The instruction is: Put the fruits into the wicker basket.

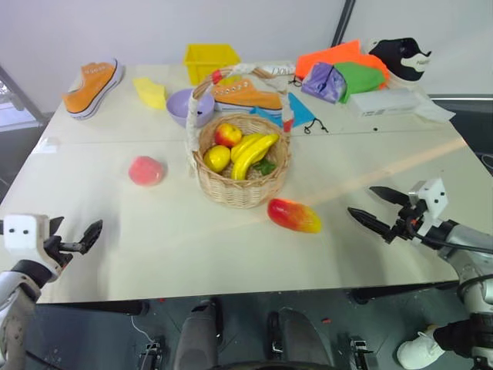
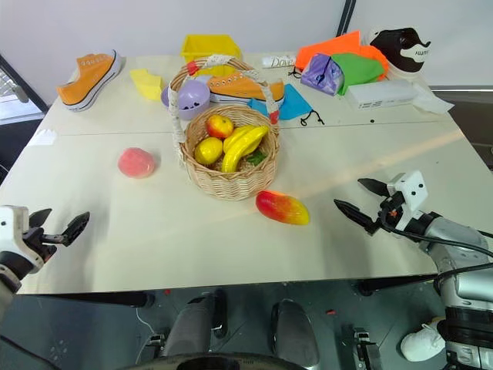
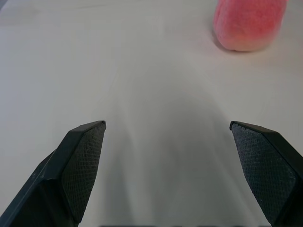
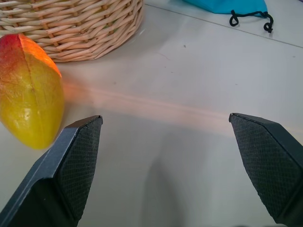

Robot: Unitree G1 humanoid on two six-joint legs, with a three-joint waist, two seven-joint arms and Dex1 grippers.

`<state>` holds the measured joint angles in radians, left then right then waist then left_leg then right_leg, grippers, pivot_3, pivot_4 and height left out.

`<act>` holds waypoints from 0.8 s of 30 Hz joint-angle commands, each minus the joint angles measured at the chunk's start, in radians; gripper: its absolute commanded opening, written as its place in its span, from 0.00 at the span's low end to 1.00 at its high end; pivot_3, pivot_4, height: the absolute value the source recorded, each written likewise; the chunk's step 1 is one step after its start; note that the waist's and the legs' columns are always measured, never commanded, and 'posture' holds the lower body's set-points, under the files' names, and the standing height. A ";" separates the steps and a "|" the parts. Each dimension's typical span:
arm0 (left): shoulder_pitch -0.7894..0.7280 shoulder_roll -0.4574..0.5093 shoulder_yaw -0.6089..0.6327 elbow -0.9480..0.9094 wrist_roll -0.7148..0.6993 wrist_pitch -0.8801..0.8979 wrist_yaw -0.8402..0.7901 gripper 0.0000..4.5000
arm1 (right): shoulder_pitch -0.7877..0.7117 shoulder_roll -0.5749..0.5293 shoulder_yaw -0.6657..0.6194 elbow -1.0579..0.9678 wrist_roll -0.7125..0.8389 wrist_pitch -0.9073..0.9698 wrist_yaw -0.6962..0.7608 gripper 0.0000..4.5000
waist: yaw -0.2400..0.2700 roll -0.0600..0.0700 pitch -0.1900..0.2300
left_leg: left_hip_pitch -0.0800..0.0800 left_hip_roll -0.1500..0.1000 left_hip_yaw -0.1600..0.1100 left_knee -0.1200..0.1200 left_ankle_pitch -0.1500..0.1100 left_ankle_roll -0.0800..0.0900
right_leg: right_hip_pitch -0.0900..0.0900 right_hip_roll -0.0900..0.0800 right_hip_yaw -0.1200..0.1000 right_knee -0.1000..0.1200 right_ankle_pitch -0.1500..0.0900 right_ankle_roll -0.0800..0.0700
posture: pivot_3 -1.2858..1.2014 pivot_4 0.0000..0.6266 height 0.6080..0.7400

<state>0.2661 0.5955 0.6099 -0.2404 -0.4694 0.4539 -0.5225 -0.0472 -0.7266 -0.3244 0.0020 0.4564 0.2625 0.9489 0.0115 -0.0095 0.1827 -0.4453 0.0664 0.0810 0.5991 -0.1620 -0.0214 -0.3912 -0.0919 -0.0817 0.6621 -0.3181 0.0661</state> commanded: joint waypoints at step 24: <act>-0.446 0.035 -0.314 -0.075 0.162 0.212 0.229 1.00 | -0.027 -0.117 0.126 -0.510 0.171 0.249 0.070 0.99 | 0.004 -0.002 0.000 | -0.002 0.000 -0.001 0.000 0.002 0.002 | 0.004 0.004 0.000 0.000 0.002 0.003 | 0.52 0.24 1.00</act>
<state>-0.1537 0.6241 0.3177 -0.3036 -0.3339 0.6477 -0.3160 -0.0710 -0.8192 -0.2005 -0.4430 0.5864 0.4875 1.0035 0.0151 -0.0118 0.1822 -0.4469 0.0662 0.0805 0.5990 -0.1604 -0.0189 -0.3875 -0.0881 -0.0817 0.6625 -0.3157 0.0698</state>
